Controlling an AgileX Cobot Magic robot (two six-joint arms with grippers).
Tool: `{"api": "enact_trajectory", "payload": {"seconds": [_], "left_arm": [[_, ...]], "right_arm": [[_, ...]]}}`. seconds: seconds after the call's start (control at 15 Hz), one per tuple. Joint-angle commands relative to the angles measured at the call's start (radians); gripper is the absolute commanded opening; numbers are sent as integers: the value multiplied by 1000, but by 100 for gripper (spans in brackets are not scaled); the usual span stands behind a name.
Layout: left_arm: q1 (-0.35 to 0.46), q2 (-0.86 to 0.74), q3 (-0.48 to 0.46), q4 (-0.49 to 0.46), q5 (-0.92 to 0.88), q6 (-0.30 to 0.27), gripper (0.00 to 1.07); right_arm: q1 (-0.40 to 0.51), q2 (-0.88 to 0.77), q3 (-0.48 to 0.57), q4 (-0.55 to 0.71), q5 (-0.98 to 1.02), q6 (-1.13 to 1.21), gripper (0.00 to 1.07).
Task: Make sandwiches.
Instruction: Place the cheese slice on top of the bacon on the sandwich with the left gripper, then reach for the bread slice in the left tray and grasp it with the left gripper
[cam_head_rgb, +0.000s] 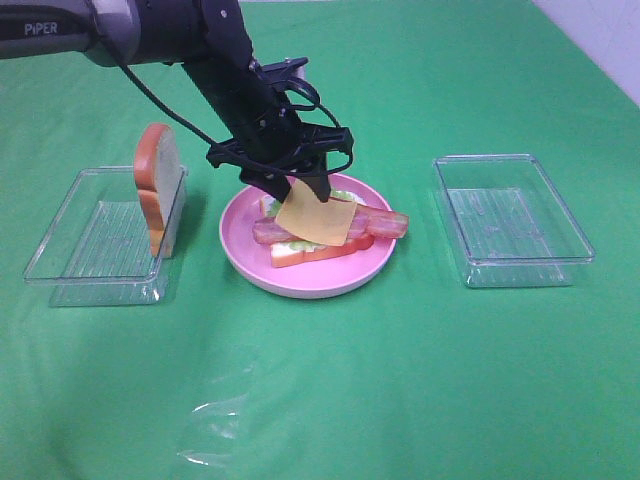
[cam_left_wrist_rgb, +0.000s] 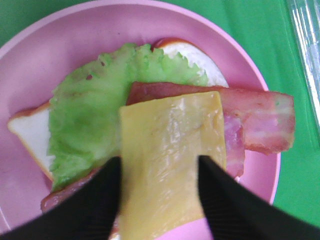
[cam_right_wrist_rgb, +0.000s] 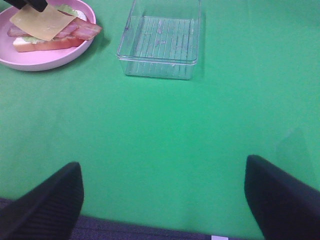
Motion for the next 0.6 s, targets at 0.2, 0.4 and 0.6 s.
{"api": "enact_trajectory", "payload": {"seconds": [0.2,0.4,0.6], "left_arm": [[-5,-4,-166,-3,106,28,100],[-5,-4,-336,45,242,19,100],[11,-32,-526,283,426,-102,100]], "right_arm": [[-7,-33,5,0,-6,1,85],[-7,-33,5,0,-6,1,85],[-7,-33,5,0,-6,1,85]]}}
